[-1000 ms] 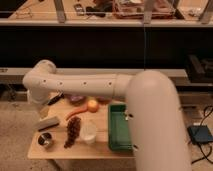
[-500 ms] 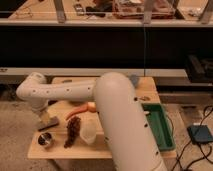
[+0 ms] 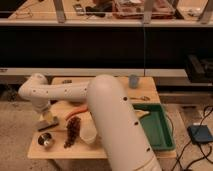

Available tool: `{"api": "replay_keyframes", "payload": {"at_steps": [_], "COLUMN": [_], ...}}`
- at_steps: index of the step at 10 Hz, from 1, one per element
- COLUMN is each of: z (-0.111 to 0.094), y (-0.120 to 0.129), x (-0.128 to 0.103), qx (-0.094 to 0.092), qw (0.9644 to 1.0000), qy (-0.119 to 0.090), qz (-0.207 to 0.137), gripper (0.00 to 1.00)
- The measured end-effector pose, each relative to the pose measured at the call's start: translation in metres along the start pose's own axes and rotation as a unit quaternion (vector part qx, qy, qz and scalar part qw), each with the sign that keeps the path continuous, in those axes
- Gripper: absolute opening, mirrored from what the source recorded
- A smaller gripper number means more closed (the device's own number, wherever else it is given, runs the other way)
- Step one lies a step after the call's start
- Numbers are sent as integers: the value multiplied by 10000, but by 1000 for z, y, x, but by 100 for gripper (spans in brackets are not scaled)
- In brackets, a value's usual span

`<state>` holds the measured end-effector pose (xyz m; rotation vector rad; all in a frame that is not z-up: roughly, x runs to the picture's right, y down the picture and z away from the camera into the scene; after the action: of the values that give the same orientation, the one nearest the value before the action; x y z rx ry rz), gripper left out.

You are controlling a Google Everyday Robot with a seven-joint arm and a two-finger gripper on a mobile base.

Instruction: Wipe purple bowl with eraser

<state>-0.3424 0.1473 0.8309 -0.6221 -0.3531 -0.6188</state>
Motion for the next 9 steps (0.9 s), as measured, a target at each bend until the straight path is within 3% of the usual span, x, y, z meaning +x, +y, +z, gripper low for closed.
{"api": "replay_keyframes", "payload": {"at_steps": [5,9], "z": [16,26], "y": [15,18], "x": [2,11], "qx": [-133,-288], "qw": [9990,9969], "qy": [-346,-447], "qz": [258,574], "gripper": [65,65]}}
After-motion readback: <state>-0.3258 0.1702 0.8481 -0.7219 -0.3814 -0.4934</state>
